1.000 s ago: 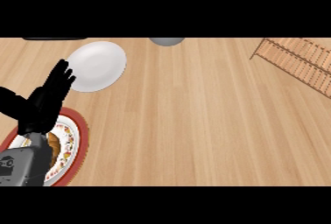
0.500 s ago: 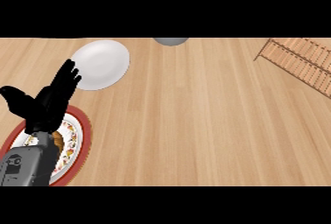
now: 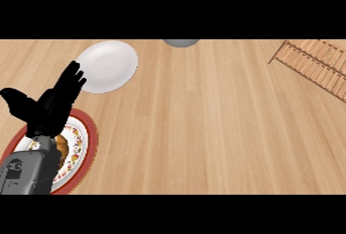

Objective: Pick the squash from the placemat and place it in the tiered shelf

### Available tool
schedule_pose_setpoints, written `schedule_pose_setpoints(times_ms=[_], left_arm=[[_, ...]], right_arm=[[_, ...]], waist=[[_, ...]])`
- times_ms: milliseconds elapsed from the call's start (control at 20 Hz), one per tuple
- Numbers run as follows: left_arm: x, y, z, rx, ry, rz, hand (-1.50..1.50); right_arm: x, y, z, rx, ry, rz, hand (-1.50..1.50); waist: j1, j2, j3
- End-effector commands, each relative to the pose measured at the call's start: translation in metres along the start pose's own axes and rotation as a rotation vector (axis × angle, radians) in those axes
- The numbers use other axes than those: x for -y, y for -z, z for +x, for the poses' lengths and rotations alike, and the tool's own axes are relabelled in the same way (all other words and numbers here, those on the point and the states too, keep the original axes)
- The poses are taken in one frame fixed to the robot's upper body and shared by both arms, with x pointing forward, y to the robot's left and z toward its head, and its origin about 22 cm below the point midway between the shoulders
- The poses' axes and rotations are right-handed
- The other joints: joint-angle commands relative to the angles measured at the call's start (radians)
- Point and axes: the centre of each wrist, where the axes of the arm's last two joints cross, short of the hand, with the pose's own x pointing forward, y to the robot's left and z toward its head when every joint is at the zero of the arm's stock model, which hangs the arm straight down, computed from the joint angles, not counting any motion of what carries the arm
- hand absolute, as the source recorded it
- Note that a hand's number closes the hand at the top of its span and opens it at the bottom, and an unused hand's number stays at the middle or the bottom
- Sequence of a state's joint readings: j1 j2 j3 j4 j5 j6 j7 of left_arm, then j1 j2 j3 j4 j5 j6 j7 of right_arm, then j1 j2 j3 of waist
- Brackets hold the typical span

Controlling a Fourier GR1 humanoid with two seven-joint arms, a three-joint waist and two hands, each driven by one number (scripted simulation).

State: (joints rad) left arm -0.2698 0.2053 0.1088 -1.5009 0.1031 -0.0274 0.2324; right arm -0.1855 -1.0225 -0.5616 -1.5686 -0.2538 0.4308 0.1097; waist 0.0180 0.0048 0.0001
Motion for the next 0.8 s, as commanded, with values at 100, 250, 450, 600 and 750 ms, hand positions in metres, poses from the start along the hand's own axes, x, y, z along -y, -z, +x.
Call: schedule_pose_setpoints(times_ms=[100,250,450,600,750], left_arm=[[-0.012,-0.003,0.0,0.003,0.005,0.002,0.0],[0.008,0.006,-0.002,-0.004,0.006,-0.005,0.0],[0.011,0.001,-0.004,0.01,0.002,0.016,0.0],[-0.008,0.005,-0.005,-0.001,-0.006,0.009,0.0],[0.011,0.015,-0.01,0.007,0.006,0.011,0.0]], right_arm=[[0.003,0.017,-0.052,-0.055,0.007,-0.035,1.5],[0.023,0.03,-0.064,-0.052,0.035,-0.036,1.5],[0.024,0.031,-0.091,-0.063,0.029,-0.05,1.5],[0.022,0.037,-0.103,-0.052,0.04,-0.061,1.5],[0.036,0.034,-0.106,-0.037,0.039,-0.065,1.5]], waist=[[0.0,0.0,0.0],[0.004,0.002,0.001],[0.005,0.002,0.001],[0.005,0.002,0.001],[-0.002,0.002,0.001]])
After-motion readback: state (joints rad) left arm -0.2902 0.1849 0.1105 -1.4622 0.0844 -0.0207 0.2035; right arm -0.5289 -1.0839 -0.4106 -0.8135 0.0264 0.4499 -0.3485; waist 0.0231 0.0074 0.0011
